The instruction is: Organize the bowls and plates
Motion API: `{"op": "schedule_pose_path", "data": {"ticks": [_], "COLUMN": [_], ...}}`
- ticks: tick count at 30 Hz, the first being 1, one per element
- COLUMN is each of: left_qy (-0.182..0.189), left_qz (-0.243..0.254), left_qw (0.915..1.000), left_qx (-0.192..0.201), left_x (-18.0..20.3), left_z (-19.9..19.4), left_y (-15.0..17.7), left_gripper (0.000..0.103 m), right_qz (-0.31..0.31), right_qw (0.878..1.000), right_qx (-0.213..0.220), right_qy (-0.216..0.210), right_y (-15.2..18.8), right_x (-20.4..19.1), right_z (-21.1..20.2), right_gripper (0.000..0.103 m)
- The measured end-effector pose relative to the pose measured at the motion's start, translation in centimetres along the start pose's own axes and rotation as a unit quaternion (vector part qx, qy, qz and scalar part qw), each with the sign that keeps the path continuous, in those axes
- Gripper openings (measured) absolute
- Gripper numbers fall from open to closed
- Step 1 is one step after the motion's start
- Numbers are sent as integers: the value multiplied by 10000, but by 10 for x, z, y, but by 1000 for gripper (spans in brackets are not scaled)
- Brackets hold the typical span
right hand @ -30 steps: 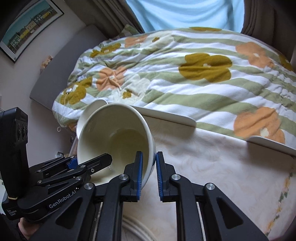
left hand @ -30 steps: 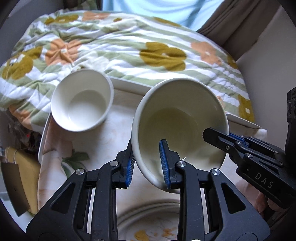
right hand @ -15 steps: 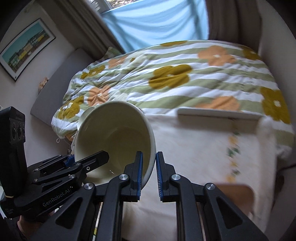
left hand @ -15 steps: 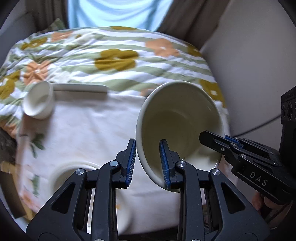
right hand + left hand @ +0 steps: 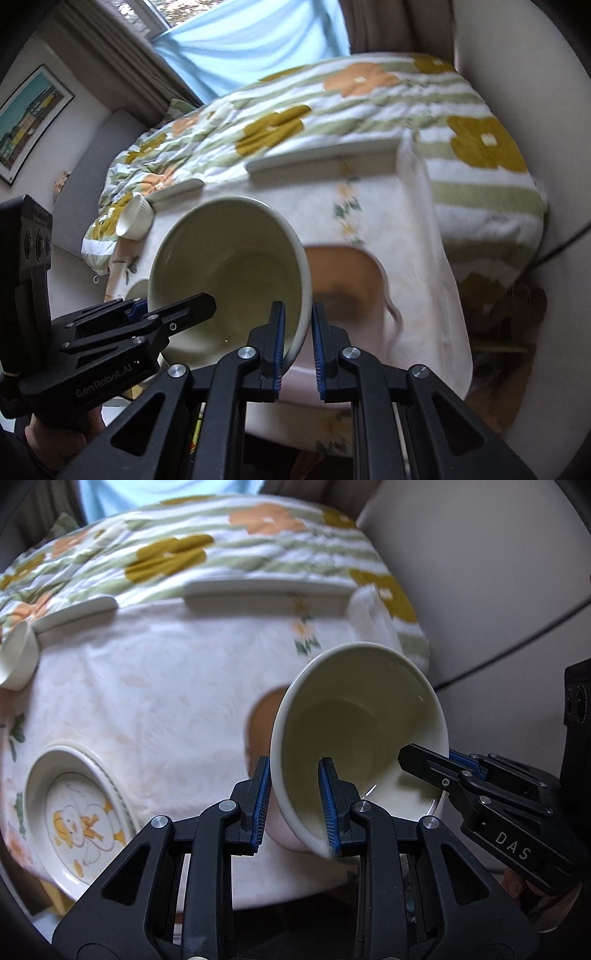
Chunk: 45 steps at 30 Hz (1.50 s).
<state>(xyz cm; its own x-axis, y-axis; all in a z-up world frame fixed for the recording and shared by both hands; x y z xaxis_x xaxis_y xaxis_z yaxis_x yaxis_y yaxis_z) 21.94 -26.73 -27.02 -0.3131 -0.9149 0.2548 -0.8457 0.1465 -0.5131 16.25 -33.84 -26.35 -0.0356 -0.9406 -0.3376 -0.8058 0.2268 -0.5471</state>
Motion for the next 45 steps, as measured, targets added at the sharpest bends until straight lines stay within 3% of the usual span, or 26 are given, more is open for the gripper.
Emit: {"op": "schedule_pose_path", "data": {"ticks": [10, 21, 35, 45], "left_qy": [-134, -320, -279, -316], "left_qz": [612, 1201, 1476, 1369], "left_qw": [9960, 9885, 9857, 9885], "left_qx": [-636, -859, -768, -565], "left_x": [0, -4, -3, -2], "left_z": [45, 75, 77, 66], "left_y": [17, 17, 7, -1], "left_gripper": [23, 23, 23, 25], "right_qz": [467, 638, 696, 366], "right_qw": [9979, 9952, 9933, 9971], "right_qx": [-391, -604, -653, -291], "right_qy": [210, 423, 651, 606], "right_y": [30, 39, 41, 37], "right_x": [34, 43, 40, 38], "right_z": [29, 49, 51, 27], "right_gripper": [13, 13, 13, 13]}}
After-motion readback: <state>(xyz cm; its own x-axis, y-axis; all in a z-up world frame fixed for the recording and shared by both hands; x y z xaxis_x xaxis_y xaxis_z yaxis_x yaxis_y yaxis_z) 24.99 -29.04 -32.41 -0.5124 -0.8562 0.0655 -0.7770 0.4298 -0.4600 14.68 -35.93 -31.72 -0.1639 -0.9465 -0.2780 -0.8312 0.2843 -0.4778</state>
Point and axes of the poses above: each gripper's, at about its wrist camera, not at the fingertips, and z roughly the way its jaws point, x to its right, y to its underside, the point moved 8 cm from there along z, roughly the way its jaws point, and after that the axes turned 13 degrees about x, right-handed, at the moved point
